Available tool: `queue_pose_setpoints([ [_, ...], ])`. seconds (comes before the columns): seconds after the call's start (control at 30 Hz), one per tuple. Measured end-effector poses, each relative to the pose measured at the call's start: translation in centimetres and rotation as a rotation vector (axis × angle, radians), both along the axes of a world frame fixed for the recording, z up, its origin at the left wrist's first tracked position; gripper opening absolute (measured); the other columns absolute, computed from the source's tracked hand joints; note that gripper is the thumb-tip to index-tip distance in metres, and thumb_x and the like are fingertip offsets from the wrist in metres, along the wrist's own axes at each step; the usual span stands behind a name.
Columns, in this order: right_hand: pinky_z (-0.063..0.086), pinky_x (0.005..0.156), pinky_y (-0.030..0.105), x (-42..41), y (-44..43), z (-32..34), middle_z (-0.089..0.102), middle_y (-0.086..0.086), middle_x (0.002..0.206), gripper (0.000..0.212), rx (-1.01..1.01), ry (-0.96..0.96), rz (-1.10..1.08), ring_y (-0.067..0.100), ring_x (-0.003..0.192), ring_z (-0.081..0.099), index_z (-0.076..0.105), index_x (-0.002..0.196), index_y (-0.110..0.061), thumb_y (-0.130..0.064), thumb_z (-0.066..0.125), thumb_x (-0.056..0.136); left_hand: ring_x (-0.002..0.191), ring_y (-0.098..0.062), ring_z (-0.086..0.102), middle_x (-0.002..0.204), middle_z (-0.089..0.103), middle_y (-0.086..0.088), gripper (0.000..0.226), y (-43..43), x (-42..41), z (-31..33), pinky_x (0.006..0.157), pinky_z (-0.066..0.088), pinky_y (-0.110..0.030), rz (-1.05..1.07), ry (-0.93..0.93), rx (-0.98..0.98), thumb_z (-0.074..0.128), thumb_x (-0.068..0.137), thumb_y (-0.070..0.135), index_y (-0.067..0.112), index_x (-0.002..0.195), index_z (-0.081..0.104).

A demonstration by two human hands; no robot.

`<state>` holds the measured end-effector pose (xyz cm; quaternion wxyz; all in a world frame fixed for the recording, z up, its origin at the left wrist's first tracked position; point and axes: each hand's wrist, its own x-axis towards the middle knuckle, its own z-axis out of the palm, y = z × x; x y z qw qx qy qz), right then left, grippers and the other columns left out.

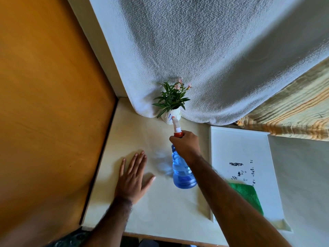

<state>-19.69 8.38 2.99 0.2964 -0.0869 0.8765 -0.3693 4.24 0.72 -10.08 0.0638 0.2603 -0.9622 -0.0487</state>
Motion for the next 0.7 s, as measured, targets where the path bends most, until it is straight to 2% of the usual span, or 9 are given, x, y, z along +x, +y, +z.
queue_pose_setpoints([
  [0.07,0.046,0.053,0.024,0.0,0.2,0.0,0.066,-0.010,0.046,0.012,-0.015,0.014,-0.006,0.012,0.053,0.063,0.067,0.063,-0.019,-0.029,0.064,0.069,0.160,-0.023,0.032,0.174,0.033,-0.003,0.084,0.0,0.0,0.1,0.128,0.029,-0.061,0.000,-0.006,0.002,0.035,0.100,0.071,0.017,0.165,0.034],
  [0.2,0.052,0.060,0.025,0.3,1.4,0.2,0.072,-0.003,0.059,0.012,-0.087,0.063,-0.066,0.009,0.062,0.069,0.072,0.084,-0.018,-0.025,0.066,0.075,0.159,-0.021,0.035,0.173,0.035,-0.003,0.083,0.0,0.0,0.2,0.128,0.029,-0.061,-0.003,0.017,0.000,0.042,0.099,0.068,0.017,0.164,0.036],
  [0.27,0.046,0.053,0.009,0.2,2.5,0.7,0.070,-0.008,0.060,0.014,-0.168,0.097,-0.106,-0.004,0.059,0.065,0.074,0.091,-0.022,-0.020,0.068,0.078,0.158,-0.021,0.036,0.173,0.036,-0.003,0.083,0.0,0.1,0.2,0.128,0.029,-0.061,-0.005,0.027,-0.003,0.045,0.098,0.067,0.016,0.163,0.038],
  [0.33,0.041,0.049,0.004,-0.1,3.8,1.8,0.068,-0.015,0.052,0.015,-0.265,0.118,-0.166,-0.009,0.052,0.061,0.073,0.088,-0.026,-0.017,0.069,0.077,0.158,-0.022,0.037,0.173,0.036,-0.003,0.083,-0.1,0.1,0.2,0.128,0.029,-0.061,-0.006,0.026,-0.002,0.046,0.098,0.067,0.015,0.163,0.038],
  [0.4,0.044,0.052,0.010,-0.9,5.1,3.1,0.067,-0.018,0.050,0.008,-0.358,0.148,-0.248,-0.006,0.047,0.060,0.072,0.076,-0.020,-0.020,0.066,0.071,0.158,-0.022,0.036,0.173,0.035,-0.003,0.084,0.0,0.1,0.2,0.128,0.029,-0.061,-0.007,0.020,0.001,0.045,0.097,0.067,0.015,0.163,0.037],
  [0.47,0.051,0.058,0.020,-2.1,6.3,4.5,0.070,-0.010,0.055,0.009,-0.482,0.178,-0.330,0.003,0.052,0.062,0.073,0.074,-0.015,-0.017,0.066,0.069,0.159,-0.020,0.034,0.174,0.034,-0.003,0.085,-0.1,0.2,0.0,0.129,0.027,-0.060,-0.005,0.013,0.000,0.044,0.098,0.068,0.016,0.164,0.035],
  [0.5,0.054,0.061,0.022,-2.8,6.9,5.3,0.072,-0.007,0.061,0.011,-0.552,0.197,-0.348,0.007,0.057,0.064,0.074,0.077,-0.018,-0.013,0.068,0.071,0.160,-0.020,0.032,0.174,0.033,-0.003,0.086,-0.1,0.2,0.0,0.129,0.027,-0.060,-0.006,0.013,-0.001,0.043,0.098,0.068,0.016,0.165,0.034],
  [0.6,0.057,0.075,0.031,-5.1,8.9,6.8,0.077,0.008,0.089,0.032,-0.689,0.325,-0.278,0.019,0.076,0.067,0.075,0.088,-0.036,-0.005,0.071,0.078,0.161,-0.019,0.028,0.175,0.031,-0.004,0.087,-0.1,0.2,-0.2,0.129,0.028,-0.060,-0.009,0.007,-0.001,0.041,0.097,0.069,0.016,0.165,0.032],
  [0.7,0.058,0.080,0.035,-7.8,10.8,6.8,0.075,0.005,0.094,0.041,-0.720,0.393,-0.303,0.019,0.081,0.070,0.074,0.090,-0.043,-0.003,0.071,0.082,0.161,-0.019,0.026,0.174,0.032,-0.005,0.088,-0.1,0.0,-0.1,0.127,0.030,-0.062,-0.005,0.003,-0.003,0.041,0.096,0.069,0.015,0.165,0.033],
])
